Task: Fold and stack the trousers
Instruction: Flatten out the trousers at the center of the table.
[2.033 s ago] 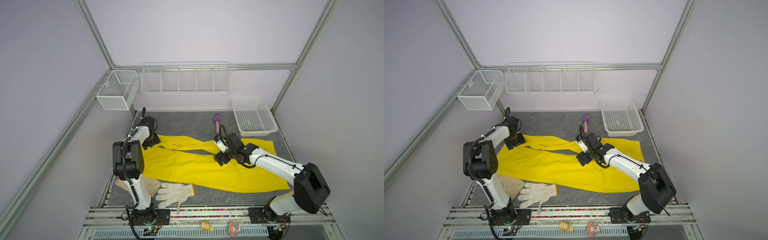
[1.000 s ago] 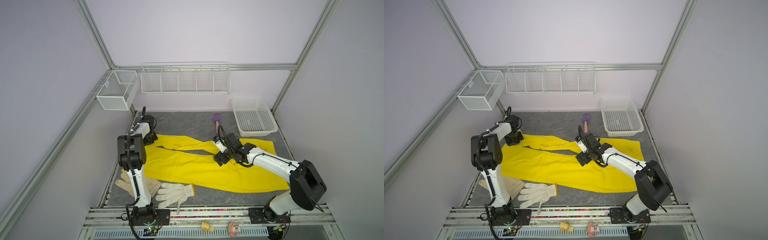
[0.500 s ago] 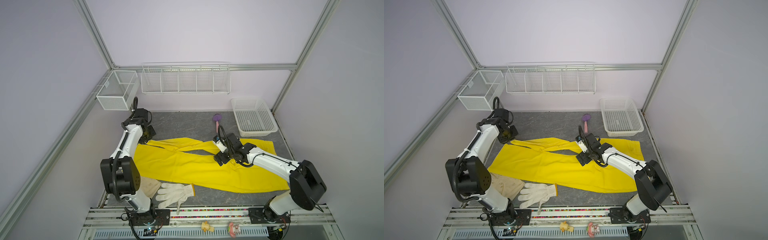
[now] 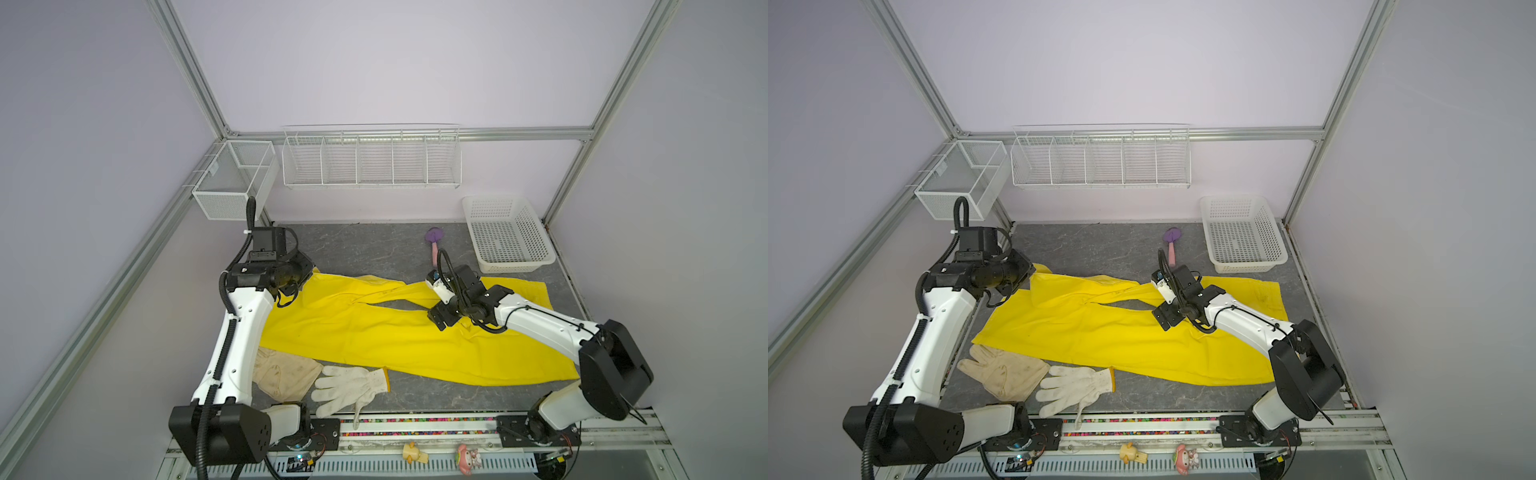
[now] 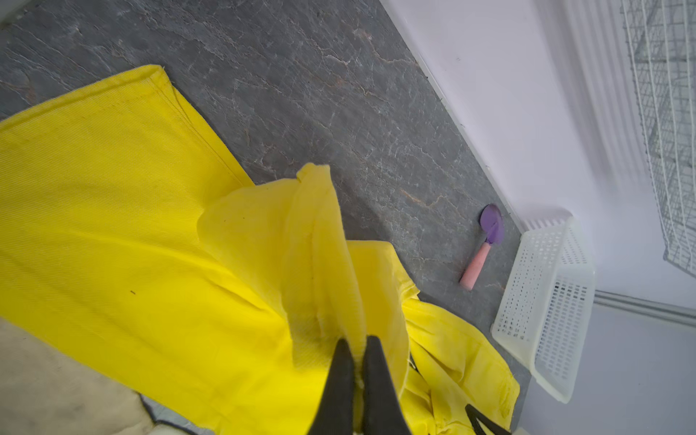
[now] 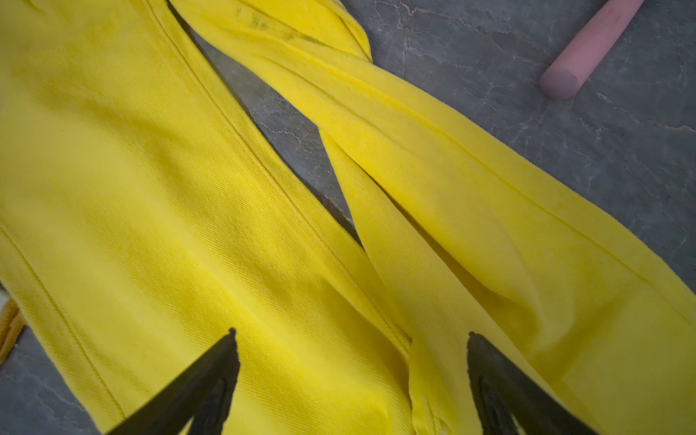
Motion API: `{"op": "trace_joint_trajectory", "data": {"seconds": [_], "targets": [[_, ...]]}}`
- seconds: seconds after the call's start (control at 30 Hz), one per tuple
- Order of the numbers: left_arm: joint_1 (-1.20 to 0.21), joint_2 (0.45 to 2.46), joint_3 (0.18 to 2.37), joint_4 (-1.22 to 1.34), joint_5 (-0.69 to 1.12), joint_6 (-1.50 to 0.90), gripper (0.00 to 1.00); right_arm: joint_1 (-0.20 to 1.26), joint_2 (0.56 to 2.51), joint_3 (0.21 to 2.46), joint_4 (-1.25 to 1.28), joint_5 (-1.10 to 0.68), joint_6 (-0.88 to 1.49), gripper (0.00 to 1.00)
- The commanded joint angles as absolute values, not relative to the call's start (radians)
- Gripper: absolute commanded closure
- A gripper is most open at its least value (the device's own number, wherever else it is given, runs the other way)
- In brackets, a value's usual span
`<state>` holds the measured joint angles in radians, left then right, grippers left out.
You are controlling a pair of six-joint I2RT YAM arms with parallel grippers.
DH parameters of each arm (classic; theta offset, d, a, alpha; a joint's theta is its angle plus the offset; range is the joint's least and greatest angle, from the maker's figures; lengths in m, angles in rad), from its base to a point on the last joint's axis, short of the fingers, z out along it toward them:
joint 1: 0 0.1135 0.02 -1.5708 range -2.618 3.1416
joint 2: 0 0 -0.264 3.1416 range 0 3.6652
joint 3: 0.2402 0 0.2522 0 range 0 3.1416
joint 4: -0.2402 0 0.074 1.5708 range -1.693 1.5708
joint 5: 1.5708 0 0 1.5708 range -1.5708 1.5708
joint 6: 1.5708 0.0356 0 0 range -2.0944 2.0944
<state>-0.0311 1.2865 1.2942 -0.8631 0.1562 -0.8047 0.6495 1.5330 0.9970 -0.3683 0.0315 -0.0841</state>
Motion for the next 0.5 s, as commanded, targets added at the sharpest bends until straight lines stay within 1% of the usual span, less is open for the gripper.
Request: {"op": "trace_joint_trajectory", "data": {"seconds": [0.0, 0.13, 0.27, 0.37, 0.47], "targets": [[-0.031, 1.370, 1.226, -0.686, 0.088, -0.935, 1.00, 0.643, 1.540, 1.001, -0.342, 0.004, -0.109, 0.05], [-0.032, 1.523, 1.253, -0.542, 0.009, -0.992, 1.00, 0.642, 1.545, 0.996, -0.341, 0.000, -0.103, 0.05], [-0.032, 1.669, 1.354, -0.502, -0.088, -1.002, 1.00, 0.643, 1.545, 0.989, -0.343, 0.000, -0.099, 0.05], [-0.029, 1.768, 1.427, -0.480, -0.113, -1.020, 1.00, 0.641, 1.548, 0.991, -0.343, -0.006, -0.095, 0.05], [-0.031, 1.877, 1.501, -0.476, -0.100, -1.017, 1.00, 0.640, 1.555, 0.991, -0.345, -0.008, -0.093, 0.05]]}}
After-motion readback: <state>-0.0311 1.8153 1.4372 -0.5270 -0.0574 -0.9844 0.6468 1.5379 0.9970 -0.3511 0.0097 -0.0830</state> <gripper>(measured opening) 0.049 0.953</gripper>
